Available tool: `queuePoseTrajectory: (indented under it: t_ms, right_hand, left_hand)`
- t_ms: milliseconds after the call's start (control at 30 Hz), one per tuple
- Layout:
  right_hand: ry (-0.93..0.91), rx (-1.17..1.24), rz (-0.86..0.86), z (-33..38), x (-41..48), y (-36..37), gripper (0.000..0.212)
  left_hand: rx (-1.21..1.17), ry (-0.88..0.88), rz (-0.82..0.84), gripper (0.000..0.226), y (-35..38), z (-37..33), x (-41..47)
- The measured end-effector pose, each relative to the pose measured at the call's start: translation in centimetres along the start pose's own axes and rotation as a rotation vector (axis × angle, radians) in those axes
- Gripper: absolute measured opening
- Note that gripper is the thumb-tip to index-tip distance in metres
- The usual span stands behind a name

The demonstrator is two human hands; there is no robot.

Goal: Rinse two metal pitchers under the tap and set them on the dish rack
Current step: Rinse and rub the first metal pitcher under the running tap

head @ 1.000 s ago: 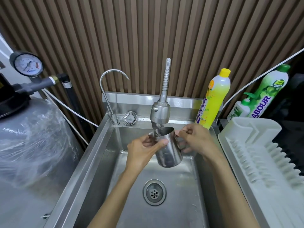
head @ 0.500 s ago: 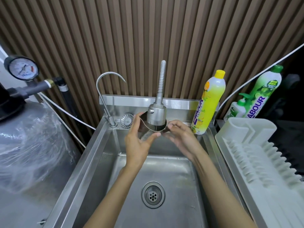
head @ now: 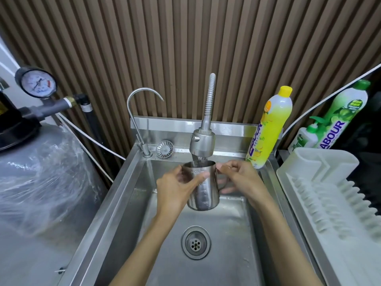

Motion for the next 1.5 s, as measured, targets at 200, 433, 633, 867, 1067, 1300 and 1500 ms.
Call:
queuePoseTrajectory:
  t_ms: [200,433,633,867,1067,1300,1500]
  right_hand:
    - [-0.13,-0.362,-0.186,1.7,-0.5,-2.2,0.023]
    - [-0.208,0.056,0.015,0.8,0.9,-1.6,0.008]
    - [-0.06,0.479,0.319,-1.5,2.2,0.8,0.007]
    - [-0.001,0.3,0.271,-1.4,0.7,1.3,0.019]
    - [0.003,0.068,0.07,0.5,-0.8,-0.8,0.018]
    - [-0.275,-0.447,-0.229,2.8,-1.3,-2.2,0.028]
    - [-0.189,0.195,0.073,0.4,1.1,-1.2,0.016]
  left_hand:
    - [-0.48,-0.165,0.175,0.034,2.8,1.4,-0.4]
    - [-0.598,-0.015,-0.025,0.071,3.2,0.4,0.6]
    - [-0.199,0.324,-0.117,0.071,0.0,-2.2,0.8]
    - [0.164,0.222,-0.082,0.057,-1.8,-2.2,0.7]
    - [-0.038,0.026,0.108,0.024,-0.7,-0.7,0.8]
    - [-0.582,-0.064,0.285,0.044,2.5,0.6,1.0]
    - [-0.607,0.036,0.015,0.077,2.8,0.2,1.6]
Point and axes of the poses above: each hand's wrist, its own x-axis towards the middle knuckle, its own y-axis out of the palm, z = x × y, the point moved 3 cm from there along x, towards the middle knuckle, and after that the axes turned 8 degrees about y, right-handed, at the moved point
